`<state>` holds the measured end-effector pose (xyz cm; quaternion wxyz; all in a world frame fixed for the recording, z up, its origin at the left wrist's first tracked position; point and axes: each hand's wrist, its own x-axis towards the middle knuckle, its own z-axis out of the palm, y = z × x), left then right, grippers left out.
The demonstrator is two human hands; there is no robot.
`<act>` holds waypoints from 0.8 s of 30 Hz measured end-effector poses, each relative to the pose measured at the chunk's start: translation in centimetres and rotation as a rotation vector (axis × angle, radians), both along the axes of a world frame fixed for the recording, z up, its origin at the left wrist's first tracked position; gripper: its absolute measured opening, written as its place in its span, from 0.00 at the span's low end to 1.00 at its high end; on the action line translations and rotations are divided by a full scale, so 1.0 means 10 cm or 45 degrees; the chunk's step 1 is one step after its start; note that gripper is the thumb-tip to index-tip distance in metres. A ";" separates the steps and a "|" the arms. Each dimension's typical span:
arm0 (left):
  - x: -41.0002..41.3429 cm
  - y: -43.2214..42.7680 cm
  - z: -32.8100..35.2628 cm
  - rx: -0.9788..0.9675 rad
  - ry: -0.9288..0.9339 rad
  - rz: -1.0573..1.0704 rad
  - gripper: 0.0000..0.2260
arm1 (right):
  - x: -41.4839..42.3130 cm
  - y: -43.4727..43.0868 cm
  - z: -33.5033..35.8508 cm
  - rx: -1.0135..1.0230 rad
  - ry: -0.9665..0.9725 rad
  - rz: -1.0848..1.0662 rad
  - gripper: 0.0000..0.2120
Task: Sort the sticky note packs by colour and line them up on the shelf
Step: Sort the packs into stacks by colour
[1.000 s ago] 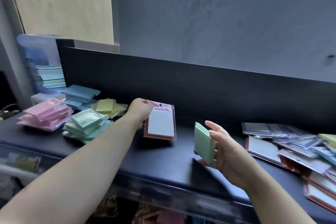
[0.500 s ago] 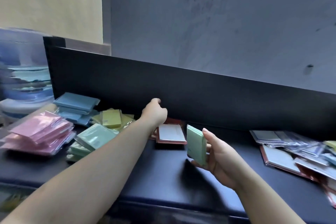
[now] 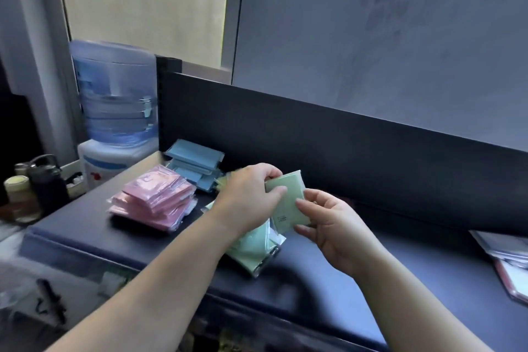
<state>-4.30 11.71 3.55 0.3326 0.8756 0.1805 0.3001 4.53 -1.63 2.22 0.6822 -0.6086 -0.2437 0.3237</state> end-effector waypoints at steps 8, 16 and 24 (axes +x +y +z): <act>-0.29 0.35 -0.14 0.097 0.191 0.287 0.10 | -0.19 0.43 -0.04 -0.238 -0.433 -0.110 0.06; -0.26 0.39 -0.20 0.372 0.367 0.443 0.14 | -0.19 0.25 -0.08 -0.376 -0.639 -0.179 0.03; 0.12 -0.29 -0.08 0.514 0.087 0.189 0.15 | 0.00 -0.49 0.00 -0.464 -0.848 -0.389 0.06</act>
